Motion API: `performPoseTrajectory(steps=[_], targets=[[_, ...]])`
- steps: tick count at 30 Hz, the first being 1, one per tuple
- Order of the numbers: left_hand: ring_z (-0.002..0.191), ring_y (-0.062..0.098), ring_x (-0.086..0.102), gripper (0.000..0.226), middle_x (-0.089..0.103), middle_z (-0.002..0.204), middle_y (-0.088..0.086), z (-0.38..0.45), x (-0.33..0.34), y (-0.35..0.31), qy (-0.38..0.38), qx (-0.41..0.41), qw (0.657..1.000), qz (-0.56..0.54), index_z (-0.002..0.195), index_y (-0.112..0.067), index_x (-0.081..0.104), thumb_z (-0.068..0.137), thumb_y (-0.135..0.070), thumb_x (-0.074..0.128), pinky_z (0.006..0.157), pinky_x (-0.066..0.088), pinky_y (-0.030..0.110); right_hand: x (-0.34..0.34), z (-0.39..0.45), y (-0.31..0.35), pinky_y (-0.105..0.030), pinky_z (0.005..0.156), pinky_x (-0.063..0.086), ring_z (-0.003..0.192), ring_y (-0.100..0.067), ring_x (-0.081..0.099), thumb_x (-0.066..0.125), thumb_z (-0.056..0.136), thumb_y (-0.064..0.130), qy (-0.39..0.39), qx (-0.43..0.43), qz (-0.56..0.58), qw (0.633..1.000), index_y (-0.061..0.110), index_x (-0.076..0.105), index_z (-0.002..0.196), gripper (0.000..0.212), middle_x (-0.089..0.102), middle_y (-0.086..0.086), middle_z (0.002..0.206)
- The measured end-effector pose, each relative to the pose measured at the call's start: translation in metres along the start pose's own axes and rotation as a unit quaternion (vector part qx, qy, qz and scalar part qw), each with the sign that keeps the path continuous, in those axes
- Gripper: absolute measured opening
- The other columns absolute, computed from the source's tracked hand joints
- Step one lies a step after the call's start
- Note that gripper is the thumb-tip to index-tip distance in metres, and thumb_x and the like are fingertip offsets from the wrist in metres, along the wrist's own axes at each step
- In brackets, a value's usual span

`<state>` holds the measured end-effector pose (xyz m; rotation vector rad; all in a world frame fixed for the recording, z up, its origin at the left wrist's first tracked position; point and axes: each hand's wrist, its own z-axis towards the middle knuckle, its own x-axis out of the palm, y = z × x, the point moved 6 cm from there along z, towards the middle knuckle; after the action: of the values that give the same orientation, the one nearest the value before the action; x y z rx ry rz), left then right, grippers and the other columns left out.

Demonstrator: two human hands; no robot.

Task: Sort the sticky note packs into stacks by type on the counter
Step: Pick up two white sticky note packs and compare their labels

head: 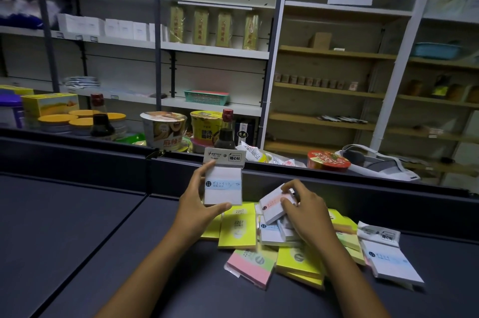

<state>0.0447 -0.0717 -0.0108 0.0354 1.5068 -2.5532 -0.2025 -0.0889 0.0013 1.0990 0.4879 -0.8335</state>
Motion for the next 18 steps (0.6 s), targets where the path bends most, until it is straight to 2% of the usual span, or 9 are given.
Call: performPoseTrajectory(steps=[5,7,10,13,15,18], targets=[[0.112,0.000,0.059,0.091,0.055,0.127,-0.008,-0.006,0.001,-0.002,0.005,-0.004,1.000,0.008,0.138,-0.040,0.042,0.068,0.001,0.085,0.082,0.055,0.018,-0.007,-0.006,0.001,-0.043,0.073,0.061,0.100,-0.017,0.064,0.054,0.097,0.017,-0.029,-0.001,0.068,0.997,0.034,0.063,0.102,0.020,0.066,0.000,0.108],[0.110,-0.004,0.058,0.090,0.055,0.127,-0.011,-0.010,0.000,-0.002,0.003,-0.012,1.000,0.011,0.138,-0.040,0.041,0.069,0.001,0.083,0.082,0.055,0.017,-0.012,-0.011,0.001,-0.037,0.069,0.062,0.097,-0.012,0.065,0.054,0.097,0.013,-0.043,0.014,0.127,0.991,0.031,0.067,0.103,0.023,0.065,0.002,0.107],[0.109,0.003,0.060,0.089,0.056,0.125,-0.010,-0.020,-0.005,-0.004,0.000,-0.025,1.000,0.013,0.138,-0.044,0.040,0.072,0.001,0.080,0.080,0.055,0.019,-0.021,-0.026,0.004,-0.023,0.063,0.059,0.096,-0.006,0.066,0.057,0.098,0.013,-0.068,0.025,0.217,0.974,0.031,0.070,0.108,0.025,0.068,0.010,0.106],[0.110,0.010,0.060,0.088,0.055,0.125,-0.008,-0.027,-0.016,-0.007,0.003,-0.028,0.999,0.015,0.138,-0.047,0.038,0.075,0.002,0.077,0.082,0.057,0.025,-0.023,-0.039,0.010,-0.031,0.066,0.061,0.089,-0.011,0.067,0.059,0.097,0.011,-0.077,0.038,0.300,0.950,0.035,0.071,0.107,0.028,0.068,0.013,0.104],[0.108,0.014,0.061,0.089,0.055,0.125,-0.005,-0.033,-0.027,-0.014,0.004,-0.027,1.000,0.015,0.137,-0.050,0.037,0.077,0.004,0.074,0.081,0.059,0.031,-0.021,-0.046,0.018,-0.031,0.067,0.061,0.086,-0.009,0.067,0.058,0.097,0.009,-0.068,0.040,0.331,0.940,0.035,0.071,0.106,0.030,0.067,0.010,0.106],[0.104,0.016,0.061,0.088,0.054,0.124,-0.006,-0.043,-0.050,-0.027,-0.001,-0.027,0.999,0.018,0.139,-0.048,0.036,0.079,0.007,0.070,0.076,0.059,0.026,-0.012,-0.053,0.037,-0.032,0.075,0.059,0.092,-0.003,0.067,0.057,0.096,0.005,-0.049,0.018,0.345,0.937,0.035,0.069,0.106,0.034,0.066,0.005,0.112]])
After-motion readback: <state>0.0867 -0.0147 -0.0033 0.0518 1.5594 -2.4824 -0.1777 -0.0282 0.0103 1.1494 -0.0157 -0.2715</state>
